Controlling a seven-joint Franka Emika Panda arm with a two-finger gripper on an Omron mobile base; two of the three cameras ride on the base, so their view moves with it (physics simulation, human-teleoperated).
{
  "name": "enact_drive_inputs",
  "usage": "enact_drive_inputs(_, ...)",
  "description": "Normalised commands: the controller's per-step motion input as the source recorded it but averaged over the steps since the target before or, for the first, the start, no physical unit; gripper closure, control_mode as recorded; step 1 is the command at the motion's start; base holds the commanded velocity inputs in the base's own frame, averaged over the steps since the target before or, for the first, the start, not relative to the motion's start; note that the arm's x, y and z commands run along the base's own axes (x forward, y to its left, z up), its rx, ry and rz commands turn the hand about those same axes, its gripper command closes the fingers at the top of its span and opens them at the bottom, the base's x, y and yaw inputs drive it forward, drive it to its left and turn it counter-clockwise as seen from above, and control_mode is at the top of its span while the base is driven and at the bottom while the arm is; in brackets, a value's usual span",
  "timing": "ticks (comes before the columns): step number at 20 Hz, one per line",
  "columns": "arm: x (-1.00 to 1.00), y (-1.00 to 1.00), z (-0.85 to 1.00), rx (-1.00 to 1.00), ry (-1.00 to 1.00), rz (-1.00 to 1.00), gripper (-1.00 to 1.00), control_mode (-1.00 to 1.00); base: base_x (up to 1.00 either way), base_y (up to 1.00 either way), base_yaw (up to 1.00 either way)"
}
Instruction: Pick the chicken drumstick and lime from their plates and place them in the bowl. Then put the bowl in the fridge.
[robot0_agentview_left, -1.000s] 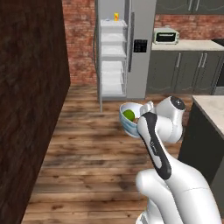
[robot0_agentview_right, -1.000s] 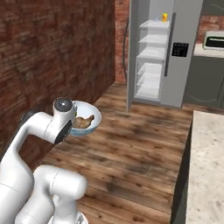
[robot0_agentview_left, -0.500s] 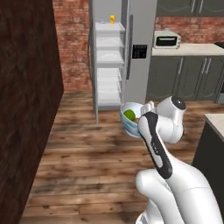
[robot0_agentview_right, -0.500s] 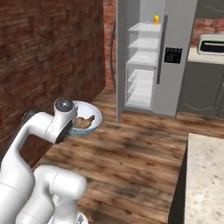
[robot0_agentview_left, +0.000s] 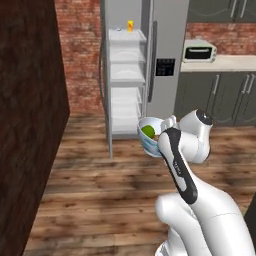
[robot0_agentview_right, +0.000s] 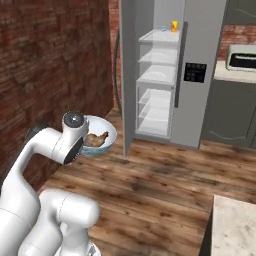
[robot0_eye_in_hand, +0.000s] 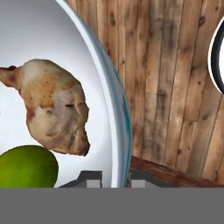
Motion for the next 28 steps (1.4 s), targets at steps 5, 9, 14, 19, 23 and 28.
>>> enact_drive_inputs(5,0.00,0.00,0.00,0.00,0.00,0.00,1.00,1.00,0.94,-0.15,0.00)
enact_drive_inputs(9,0.00,0.00,0.00,0.00,0.00,0.00,1.00,1.00,0.94,-0.20,0.00)
enact_drive_inputs(14,0.00,0.00,0.00,0.00,0.00,0.00,1.00,1.00,0.94,-0.19,0.00)
enact_drive_inputs(19,0.00,0.00,0.00,0.00,0.00,0.00,1.00,1.00,0.87,-0.26,0.00)
enact_drive_inputs(23,0.00,0.00,0.00,0.00,0.00,0.00,1.00,1.00,0.76,-0.32,-0.04)
enact_drive_inputs(28,0.00,0.00,0.00,0.00,0.00,0.00,1.00,1.00,0.73,-0.29,-0.07)
